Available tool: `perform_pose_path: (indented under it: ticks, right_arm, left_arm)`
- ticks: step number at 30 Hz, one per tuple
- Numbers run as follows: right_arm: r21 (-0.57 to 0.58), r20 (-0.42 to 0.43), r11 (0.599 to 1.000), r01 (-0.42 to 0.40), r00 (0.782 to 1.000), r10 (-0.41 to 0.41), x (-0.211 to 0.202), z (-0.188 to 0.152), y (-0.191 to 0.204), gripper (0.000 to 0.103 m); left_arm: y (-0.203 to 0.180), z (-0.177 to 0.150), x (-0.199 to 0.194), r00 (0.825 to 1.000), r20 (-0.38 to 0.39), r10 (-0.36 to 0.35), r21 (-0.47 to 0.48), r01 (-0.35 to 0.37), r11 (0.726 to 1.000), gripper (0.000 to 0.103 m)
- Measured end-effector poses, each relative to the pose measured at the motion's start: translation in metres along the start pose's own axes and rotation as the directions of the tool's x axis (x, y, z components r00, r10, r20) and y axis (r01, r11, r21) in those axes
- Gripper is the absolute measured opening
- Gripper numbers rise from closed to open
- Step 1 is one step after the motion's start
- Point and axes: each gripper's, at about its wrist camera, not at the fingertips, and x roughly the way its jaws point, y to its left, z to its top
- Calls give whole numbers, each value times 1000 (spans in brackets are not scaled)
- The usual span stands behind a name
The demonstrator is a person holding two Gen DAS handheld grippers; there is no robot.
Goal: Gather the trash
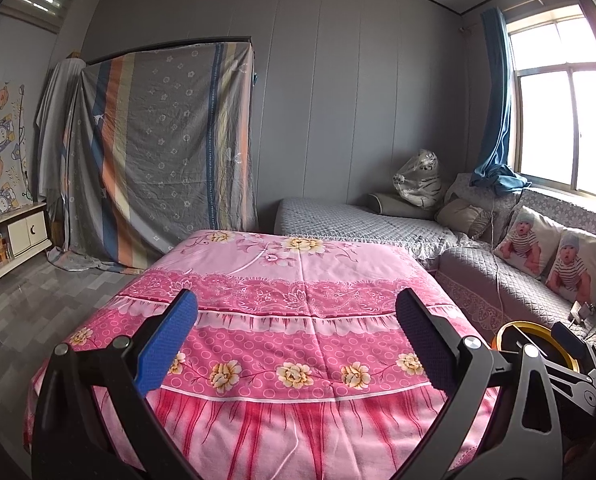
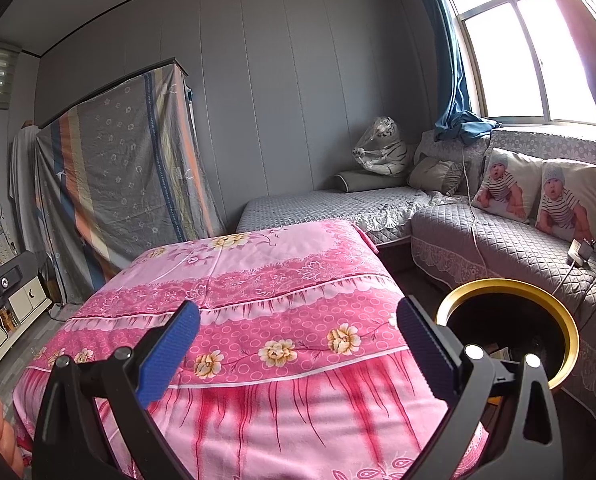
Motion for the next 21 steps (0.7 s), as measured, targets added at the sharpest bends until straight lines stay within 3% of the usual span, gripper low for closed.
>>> perform_pose_path:
  ticks: [21]
  right_arm:
    - [1, -5, 1000, 2, 1000, -2, 1, -2, 0, 95]
  left_arm:
    - [-4, 0, 0, 1000, 5, -4, 13, 4, 1000, 95]
